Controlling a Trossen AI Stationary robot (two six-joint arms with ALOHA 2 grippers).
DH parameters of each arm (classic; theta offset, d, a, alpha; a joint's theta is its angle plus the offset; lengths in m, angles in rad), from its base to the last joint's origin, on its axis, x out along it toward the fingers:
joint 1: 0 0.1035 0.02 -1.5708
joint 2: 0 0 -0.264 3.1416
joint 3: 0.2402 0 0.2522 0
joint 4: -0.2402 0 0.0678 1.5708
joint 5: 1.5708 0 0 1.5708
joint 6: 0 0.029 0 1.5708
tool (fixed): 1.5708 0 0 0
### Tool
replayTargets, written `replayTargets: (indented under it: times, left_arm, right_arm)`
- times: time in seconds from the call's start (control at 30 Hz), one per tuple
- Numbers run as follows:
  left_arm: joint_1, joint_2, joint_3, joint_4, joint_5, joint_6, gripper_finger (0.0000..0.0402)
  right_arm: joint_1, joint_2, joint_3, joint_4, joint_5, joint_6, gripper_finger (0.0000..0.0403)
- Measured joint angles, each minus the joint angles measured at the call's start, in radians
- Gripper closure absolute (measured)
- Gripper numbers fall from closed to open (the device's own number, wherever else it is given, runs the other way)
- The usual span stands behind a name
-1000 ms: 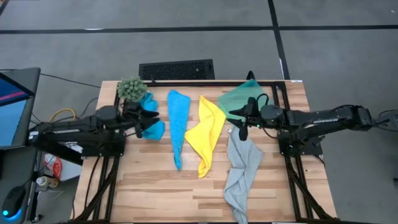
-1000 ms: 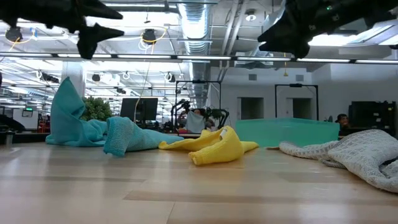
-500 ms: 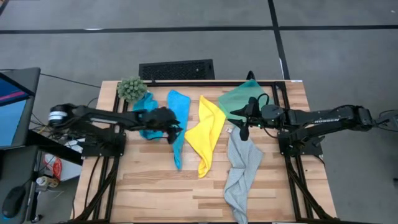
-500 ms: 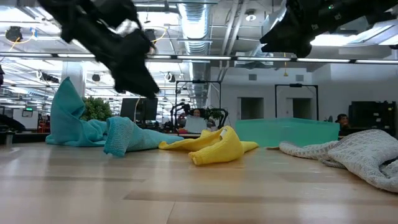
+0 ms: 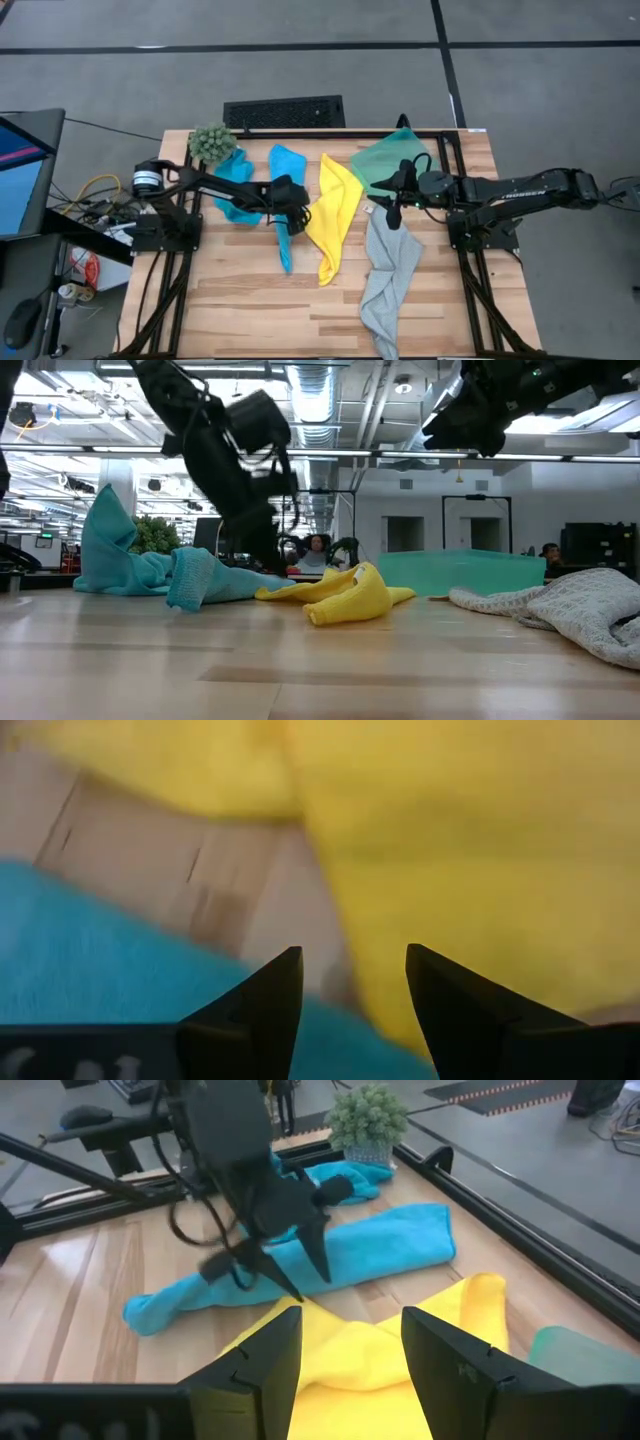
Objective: Fold microfiber towels
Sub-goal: Fold the yellow towel
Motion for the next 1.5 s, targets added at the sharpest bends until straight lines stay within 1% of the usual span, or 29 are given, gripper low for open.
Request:
replayTargets:
  times: [0.13,0.43,0.57,0.73,0.87,0.97,1.1,1.27,1.37,1.43,1.5]
  left_arm:
    - [0.005,0.027,-0.001,-0.038,-0.009,-0.026,0.0228]
    - [0.005,0.013,-0.017,-0.1,-0.01,-0.077,0.0228]
    - [-0.001,-0.004,-0.02,-0.11,0.003,-0.079,0.0228]
    - [-0.001,-0.056,-0.023,-0.113,0.028,-0.07,0.0228]
    - [-0.008,-0.056,-0.022,-0.113,0.066,-0.063,0.0228]
    - [-0.02,-0.055,-0.032,-0.112,0.074,-0.063,0.0228]
    - [-0.034,-0.055,-0.051,-0.127,0.067,-0.067,0.0228]
    - [-0.042,-0.055,-0.067,-0.126,0.025,-0.069,0.0228]
    - [-0.041,-0.056,-0.067,-0.122,0.021,-0.049,0.0229]
    - [-0.041,-0.056,-0.068,-0.112,0.02,-0.033,0.0237]
    - [-0.041,-0.056,-0.069,-0.101,0.015,-0.025,0.0254]
  right_arm:
    - [0.006,0.0,0.0,-0.001,0.0,0.0,0.0205]
    - [0.006,0.0,0.0,-0.001,0.0,-0.001,0.0205]
    - [0.005,0.002,0.0,-0.002,0.0,-0.001,0.0205]
    - [0.005,0.002,0.0,-0.006,0.0,-0.001,0.0205]
    - [0.005,0.002,0.0,-0.016,0.0,-0.001,0.0205]
    - [0.005,0.002,0.0,-0.021,0.0,-0.001,0.0205]
    - [0.005,0.002,0.0,-0.021,0.0,-0.001,0.0205]
    - [0.005,0.002,0.0,-0.022,0.0,-0.001,0.0205]
    - [0.005,0.002,0.0,-0.021,0.0,0.006,0.0205]
    - [0.005,0.002,0.0,-0.021,0.0,0.007,0.0205]
    - [0.005,0.002,0.0,-0.021,0.0,0.008,0.0205]
